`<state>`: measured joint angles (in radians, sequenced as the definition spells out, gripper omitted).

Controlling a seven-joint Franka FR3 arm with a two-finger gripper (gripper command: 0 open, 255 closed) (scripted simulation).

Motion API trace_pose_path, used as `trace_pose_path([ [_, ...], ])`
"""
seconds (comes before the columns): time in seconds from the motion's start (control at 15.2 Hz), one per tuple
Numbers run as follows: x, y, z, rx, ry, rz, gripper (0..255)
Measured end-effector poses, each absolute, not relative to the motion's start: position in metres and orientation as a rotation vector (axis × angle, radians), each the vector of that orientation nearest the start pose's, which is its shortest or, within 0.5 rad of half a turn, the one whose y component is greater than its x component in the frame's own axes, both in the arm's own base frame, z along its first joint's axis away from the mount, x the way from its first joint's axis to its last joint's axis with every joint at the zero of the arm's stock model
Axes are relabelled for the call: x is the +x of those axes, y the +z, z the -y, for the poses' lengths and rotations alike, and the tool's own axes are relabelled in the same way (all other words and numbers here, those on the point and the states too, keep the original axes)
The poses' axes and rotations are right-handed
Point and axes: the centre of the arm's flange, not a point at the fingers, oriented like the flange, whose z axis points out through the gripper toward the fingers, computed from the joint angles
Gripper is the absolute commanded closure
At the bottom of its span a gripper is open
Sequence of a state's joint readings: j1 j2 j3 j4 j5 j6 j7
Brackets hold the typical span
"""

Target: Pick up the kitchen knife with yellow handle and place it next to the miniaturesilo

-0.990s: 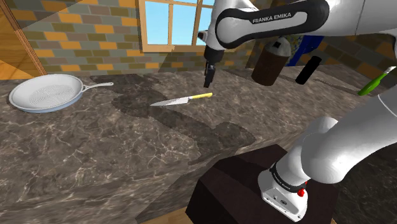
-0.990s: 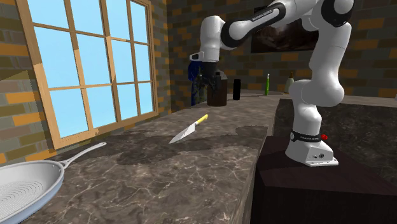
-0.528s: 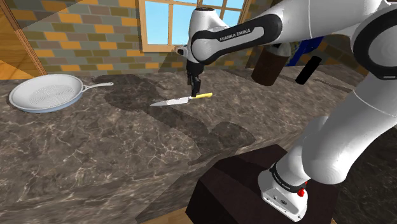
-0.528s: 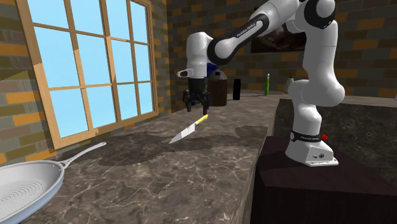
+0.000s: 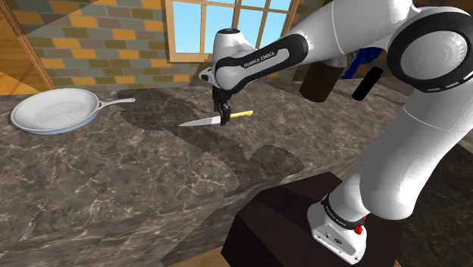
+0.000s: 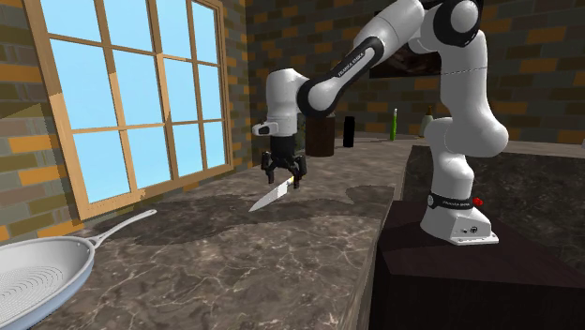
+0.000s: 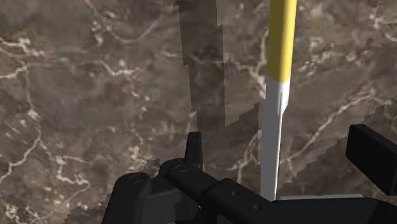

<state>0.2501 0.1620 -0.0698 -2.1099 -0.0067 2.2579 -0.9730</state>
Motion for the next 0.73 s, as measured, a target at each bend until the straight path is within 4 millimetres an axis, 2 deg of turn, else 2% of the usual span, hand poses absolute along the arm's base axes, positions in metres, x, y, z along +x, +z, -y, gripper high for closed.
trace_pose_path([
  [0.2,0.5560,0.3278,-0.1010,-2.637,0.030,1.726,0],
  [0.59,0.5559,0.3263,-0.1011,-2.637,0.029,1.726,0],
  [0.66,0.5559,0.3263,-0.1011,-2.637,0.029,1.726,255],
  [0.73,0.5559,0.3263,-0.1011,-2.637,0.029,1.726,255],
])
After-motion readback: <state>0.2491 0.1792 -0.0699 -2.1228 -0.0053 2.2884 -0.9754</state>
